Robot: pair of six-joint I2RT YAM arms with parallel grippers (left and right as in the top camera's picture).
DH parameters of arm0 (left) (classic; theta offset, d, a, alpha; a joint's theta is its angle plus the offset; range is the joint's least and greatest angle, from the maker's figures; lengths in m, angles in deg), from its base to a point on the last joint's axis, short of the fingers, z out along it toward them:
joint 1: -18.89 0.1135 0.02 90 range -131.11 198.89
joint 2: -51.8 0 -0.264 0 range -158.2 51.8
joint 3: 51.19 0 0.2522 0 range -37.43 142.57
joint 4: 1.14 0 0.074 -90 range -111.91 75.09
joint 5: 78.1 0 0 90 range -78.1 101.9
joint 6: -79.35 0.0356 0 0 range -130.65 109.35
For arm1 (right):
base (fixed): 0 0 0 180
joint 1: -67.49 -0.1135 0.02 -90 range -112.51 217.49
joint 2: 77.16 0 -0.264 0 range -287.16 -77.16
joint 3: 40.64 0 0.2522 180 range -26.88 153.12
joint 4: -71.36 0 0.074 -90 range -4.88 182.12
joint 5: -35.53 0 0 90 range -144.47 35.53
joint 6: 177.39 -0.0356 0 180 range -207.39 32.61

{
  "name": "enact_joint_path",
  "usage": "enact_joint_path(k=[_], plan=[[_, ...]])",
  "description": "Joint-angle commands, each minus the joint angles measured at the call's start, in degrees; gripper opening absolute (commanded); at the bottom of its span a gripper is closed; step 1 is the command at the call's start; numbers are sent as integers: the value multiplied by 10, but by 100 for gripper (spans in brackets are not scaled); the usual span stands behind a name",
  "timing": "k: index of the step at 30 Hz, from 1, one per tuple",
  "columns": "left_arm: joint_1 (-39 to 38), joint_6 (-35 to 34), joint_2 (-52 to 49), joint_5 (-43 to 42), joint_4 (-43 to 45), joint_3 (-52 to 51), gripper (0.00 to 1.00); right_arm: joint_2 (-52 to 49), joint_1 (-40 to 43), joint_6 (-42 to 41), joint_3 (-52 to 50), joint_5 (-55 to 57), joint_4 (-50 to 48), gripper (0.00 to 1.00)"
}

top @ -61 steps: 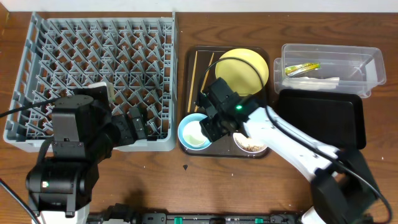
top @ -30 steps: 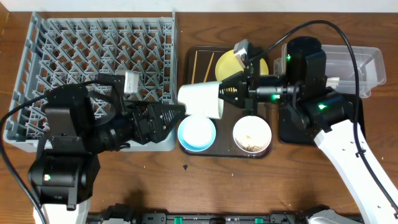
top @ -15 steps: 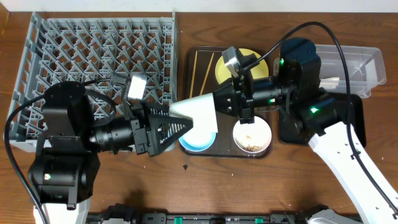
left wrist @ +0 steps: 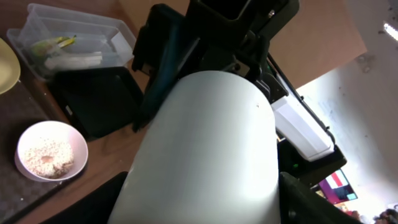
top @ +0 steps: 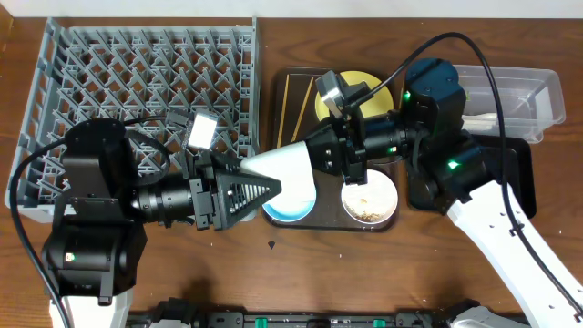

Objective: Sort waste into correct bins and load items into the dishwasher
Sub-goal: 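Hand the white cup from the right gripper to the left gripper, then place the white cup in the dish rack with the left gripper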

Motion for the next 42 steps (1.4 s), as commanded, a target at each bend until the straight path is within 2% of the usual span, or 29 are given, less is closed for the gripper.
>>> enact_joint_path(k=[1,2,4,8,11,13,17,21,23,24,27,33,42], plan=[[2,4,2,-15,4,12,62,2,-6,-1,7,-3,0,32],[2,4,2,-13,4,12,60,2,-6,-1,7,-3,0,40],[2,15,2,-12,4,12,59,2,-6,-1,7,-2,0,65],[2,32,2,3,3,12,59,2,2,-1,7,-2,0,88],[2,53,3,43,-7,12,59,2,30,-2,7,-2,1,91],[2,72,5,112,-34,12,59,2,58,-17,7,9,8,91],[2,77,10,361,-129,14,59,2,118,-31,7,42,64,93],[2,75,8,559,-196,14,60,2,131,-30,7,104,149,93],[2,58,5,664,-227,14,60,2,124,-16,7,170,217,93],[2,45,3,711,-240,14,65,2,118,1,7,204,249,94],[5,-15,-14,815,-277,14,66,2,85,39,7,327,340,93],[70,-42,-69,881,-280,14,66,2,12,56,7,444,382,95],[167,-41,-203,834,-242,14,65,2,-31,56,7,483,382,95]])
